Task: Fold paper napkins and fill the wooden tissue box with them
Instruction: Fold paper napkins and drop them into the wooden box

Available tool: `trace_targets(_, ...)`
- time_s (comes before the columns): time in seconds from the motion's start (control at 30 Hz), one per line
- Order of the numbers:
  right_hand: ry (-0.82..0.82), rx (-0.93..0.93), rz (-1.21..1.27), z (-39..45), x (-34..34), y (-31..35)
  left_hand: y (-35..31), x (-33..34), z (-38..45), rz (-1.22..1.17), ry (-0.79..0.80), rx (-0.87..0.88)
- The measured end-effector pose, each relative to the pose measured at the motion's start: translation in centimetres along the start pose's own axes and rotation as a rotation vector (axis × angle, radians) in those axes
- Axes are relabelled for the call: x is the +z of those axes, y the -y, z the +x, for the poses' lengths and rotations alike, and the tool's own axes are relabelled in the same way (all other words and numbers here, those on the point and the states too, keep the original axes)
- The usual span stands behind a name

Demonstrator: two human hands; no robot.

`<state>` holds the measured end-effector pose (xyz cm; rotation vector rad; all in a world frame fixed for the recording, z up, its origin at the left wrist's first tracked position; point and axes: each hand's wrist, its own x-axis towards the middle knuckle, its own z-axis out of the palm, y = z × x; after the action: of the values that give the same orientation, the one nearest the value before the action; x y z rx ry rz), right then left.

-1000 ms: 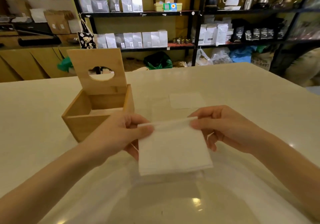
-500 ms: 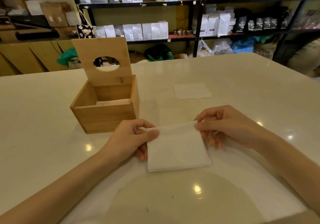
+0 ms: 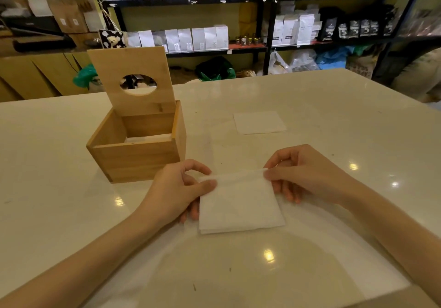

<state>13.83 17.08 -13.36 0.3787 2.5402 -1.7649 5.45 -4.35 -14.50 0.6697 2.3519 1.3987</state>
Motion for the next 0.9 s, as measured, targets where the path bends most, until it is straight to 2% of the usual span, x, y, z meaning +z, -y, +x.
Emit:
trace_targets(0.13,-0.109,-0.100,-0.265,-0.2,0.4,-0.4,0.2,0.5,-0.2,0.190,-0.057,0.063)
trace_targets(0.27,-0.186,-0.194,-0.475,-0.5,0.6,-0.8,0.1,0.4,-0.5,0.601,-0.091,0.202)
trace_targets(0.33,-0.183,-0.231,-0.565,-0.8,0.6,-0.8,-0.1,0.1,-0.6,0.682,-0.096,0.224)
trace_targets(0.43,-0.153,-0.300,-0.742,-0.6,0.0,-0.4,-1.3,0.1,-0.2,0.673,-0.147,0.308)
trace_targets(0.57,-0.158,-0.338,-0.708,1.5,-2.7,0.4,-4.5,1.3,2.6,0.554,-0.167,0.474)
trace_targets(0.77,-0.284,-0.410,-0.746,6.6,-6.3,-1.3,-4.8,5.4,9.4,0.455,-0.161,0.448)
trace_targets(0.9,-0.225,-0.413,-0.853,9.0,-7.4,-3.0,-2.7,6.4,12.7,0.615,-0.151,0.399)
